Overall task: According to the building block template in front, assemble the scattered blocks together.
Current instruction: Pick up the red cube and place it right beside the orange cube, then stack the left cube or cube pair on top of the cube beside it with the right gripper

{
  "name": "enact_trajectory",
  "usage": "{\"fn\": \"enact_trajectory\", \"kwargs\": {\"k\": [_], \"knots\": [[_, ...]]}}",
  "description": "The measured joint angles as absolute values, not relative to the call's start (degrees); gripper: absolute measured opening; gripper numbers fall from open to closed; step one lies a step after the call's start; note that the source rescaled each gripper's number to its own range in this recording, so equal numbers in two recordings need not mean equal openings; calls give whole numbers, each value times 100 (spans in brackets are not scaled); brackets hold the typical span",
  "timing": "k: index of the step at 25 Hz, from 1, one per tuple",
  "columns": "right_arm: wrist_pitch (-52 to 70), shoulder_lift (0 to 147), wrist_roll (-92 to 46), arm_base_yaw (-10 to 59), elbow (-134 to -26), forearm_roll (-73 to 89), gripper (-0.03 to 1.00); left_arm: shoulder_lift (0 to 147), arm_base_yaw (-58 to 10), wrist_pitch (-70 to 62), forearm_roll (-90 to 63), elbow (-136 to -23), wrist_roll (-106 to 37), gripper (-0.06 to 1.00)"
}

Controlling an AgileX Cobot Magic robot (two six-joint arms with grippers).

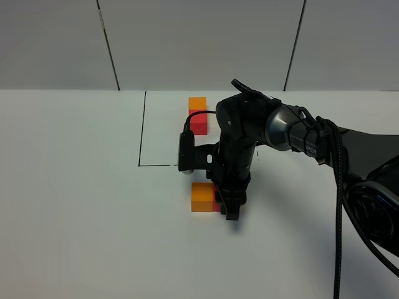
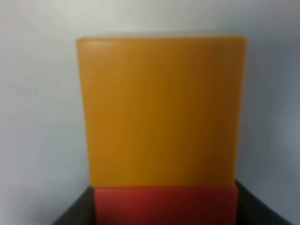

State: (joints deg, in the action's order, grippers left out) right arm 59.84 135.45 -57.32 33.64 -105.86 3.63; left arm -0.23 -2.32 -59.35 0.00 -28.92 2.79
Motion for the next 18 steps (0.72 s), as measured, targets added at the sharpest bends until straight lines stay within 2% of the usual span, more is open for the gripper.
{"fn": "enact_trajectory", "kwargs": {"k": [2, 4, 7, 9, 11, 18], "knots": [[5984, 13545, -5736, 3364, -10586, 371, 5, -23, -232, -5935, 0, -2892, 279, 57], [6013, 13551, -5736, 3364, -10586, 411, 29, -23, -232, -5935, 0, -2892, 279, 57], [5990, 13540, -5736, 3364, -10586, 415, 81, -23, -232, -5935, 0, -2892, 279, 57], [5986, 13474, -5736, 3364, -10586, 415, 95, -23, -232, -5935, 0, -2892, 279, 57], [6008, 13337, -5627, 3364, -10586, 436, 100, -23, -232, -5935, 0, -2892, 279, 57], [6437, 12336, -3943, 3325, -10586, 466, 100, -23, -232, -5935, 0, -2892, 279, 57]]}}
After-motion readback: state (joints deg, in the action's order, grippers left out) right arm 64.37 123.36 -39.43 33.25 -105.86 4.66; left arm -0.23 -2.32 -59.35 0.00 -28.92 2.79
